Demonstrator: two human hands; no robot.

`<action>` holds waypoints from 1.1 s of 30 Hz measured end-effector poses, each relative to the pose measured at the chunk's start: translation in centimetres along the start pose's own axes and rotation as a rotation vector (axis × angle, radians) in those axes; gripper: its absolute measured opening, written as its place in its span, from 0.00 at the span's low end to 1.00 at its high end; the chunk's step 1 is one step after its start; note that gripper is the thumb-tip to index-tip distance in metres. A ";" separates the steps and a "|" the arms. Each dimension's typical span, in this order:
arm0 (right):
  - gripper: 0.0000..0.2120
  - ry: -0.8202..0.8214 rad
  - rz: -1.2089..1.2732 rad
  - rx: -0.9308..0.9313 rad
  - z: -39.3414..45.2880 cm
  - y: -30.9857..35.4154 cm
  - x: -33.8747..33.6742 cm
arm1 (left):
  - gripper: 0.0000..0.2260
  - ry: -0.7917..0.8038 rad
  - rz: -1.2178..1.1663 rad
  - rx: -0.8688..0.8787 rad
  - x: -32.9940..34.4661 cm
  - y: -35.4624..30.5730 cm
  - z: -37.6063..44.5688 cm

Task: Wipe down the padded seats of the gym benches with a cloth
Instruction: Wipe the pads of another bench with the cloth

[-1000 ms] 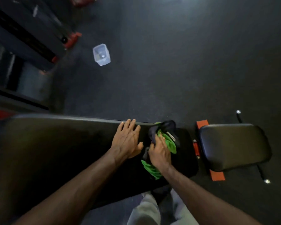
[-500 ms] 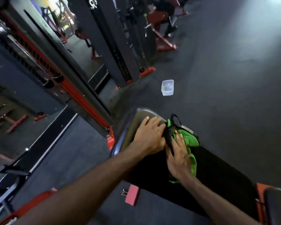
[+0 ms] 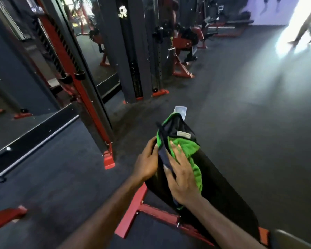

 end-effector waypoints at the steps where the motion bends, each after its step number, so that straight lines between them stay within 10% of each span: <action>1: 0.26 0.022 -0.003 -0.019 -0.1 -0.6 -0.5 | 0.14 0.000 -0.137 -0.018 0.0 0.6 -0.4; 5: 0.27 -0.104 0.098 0.377 2.1 0.7 0.7 | 0.12 0.058 -0.478 -0.132 -0.8 1.0 -1.4; 10: 0.26 0.101 -0.105 -0.208 -0.1 3.8 -0.6 | 0.15 0.199 -0.561 -0.315 -1.3 1.6 -3.4; 15: 0.24 -0.116 0.017 0.297 1.0 3.1 1.1 | 0.13 0.083 -0.872 -0.310 -0.6 1.6 -4.5; 17: 0.25 -0.074 -0.060 0.129 -1.1 4.9 1.7 | 0.15 0.119 -0.937 -0.335 -0.8 2.0 -5.3; 20: 0.27 0.070 -0.189 -0.169 -4.0 4.0 0.2 | 0.14 0.109 -0.766 -0.245 -1.0 3.3 -5.5; 24: 0.28 -0.126 -0.116 0.253 -4.1 3.1 1.0 | 0.22 0.020 -0.297 0.096 -0.8 4.3 -5.0; 28: 0.31 -0.115 -0.230 0.081 -8.1 3.0 2.0 | 0.28 -0.080 0.005 0.388 -0.7 4.5 -4.4; 33: 0.31 -0.175 -0.322 0.379 -11.0 1.1 4.1 | 0.27 -0.153 0.158 0.550 -0.8 4.2 -3.8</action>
Point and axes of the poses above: each hand's wrist, its own z-axis towards the middle knuckle, its own x-axis out of the palm, y = z × x, the point moved 1 cm from there along z, towards the middle knuckle, and after that the axes turned 5 degrees about -x, right-handed, at the moved point
